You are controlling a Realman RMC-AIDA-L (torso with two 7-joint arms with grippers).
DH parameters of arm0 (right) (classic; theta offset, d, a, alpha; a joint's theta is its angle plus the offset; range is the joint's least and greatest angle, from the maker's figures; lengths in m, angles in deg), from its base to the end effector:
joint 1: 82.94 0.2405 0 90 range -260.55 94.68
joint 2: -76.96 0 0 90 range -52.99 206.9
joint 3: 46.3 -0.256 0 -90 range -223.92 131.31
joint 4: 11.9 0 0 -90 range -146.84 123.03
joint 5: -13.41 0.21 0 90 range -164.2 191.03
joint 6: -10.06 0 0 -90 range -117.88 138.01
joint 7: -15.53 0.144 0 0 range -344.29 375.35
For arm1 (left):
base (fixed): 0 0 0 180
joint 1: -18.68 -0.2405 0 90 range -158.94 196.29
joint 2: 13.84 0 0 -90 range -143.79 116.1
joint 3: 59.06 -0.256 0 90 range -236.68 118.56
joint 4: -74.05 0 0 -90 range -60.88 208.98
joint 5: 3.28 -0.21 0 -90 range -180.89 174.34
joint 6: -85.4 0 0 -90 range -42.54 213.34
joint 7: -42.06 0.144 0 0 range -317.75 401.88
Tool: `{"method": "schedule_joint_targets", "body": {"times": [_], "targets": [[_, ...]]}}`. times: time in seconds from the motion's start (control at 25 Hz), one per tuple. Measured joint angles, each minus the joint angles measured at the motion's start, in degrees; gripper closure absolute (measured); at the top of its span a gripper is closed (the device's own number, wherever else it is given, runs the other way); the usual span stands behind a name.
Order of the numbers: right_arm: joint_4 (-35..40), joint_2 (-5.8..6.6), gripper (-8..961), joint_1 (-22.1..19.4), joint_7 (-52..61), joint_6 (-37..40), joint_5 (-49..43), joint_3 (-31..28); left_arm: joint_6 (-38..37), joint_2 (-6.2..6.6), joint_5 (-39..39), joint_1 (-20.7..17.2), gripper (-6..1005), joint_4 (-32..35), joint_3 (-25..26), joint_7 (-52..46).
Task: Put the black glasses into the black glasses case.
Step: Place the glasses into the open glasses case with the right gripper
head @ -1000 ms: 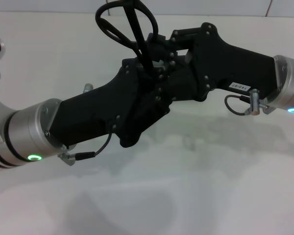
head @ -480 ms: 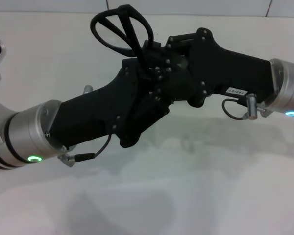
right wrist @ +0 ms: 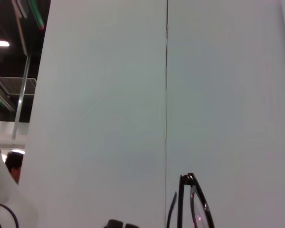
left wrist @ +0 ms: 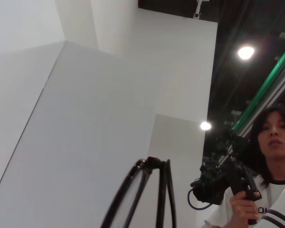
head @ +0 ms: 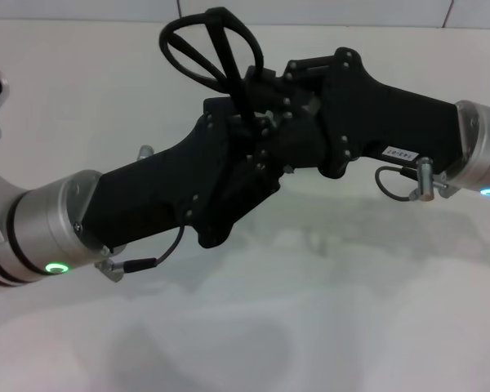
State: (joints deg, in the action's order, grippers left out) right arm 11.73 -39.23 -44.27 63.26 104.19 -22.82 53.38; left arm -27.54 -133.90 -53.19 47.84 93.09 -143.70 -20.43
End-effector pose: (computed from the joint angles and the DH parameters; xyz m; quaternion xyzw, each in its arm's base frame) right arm 0.1296 0.3205 -0.0359 -0.8528 -0.0334 0.5184 0.0536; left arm -0.1754 0.2580 -0.0235 0.7972 0.0989 0.5934 0.0510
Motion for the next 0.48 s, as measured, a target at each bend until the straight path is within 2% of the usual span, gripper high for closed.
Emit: {"method": "schedule_joint_targets", "body": {"times": [0.32,0.48], "targets": [[0.0,0.04,890,-0.6,-0.1,-1.3,1.1,-0.4,-0.1,0.18,-0.2,-0.5,953,0.0,0.0,0.0],[1.1,0.88,890,-1.4,0.4,-2.2,0.4,-2.2,-0.7,0.75,-0.1,-2.1,953,0.5,0.5,0.0]]}}
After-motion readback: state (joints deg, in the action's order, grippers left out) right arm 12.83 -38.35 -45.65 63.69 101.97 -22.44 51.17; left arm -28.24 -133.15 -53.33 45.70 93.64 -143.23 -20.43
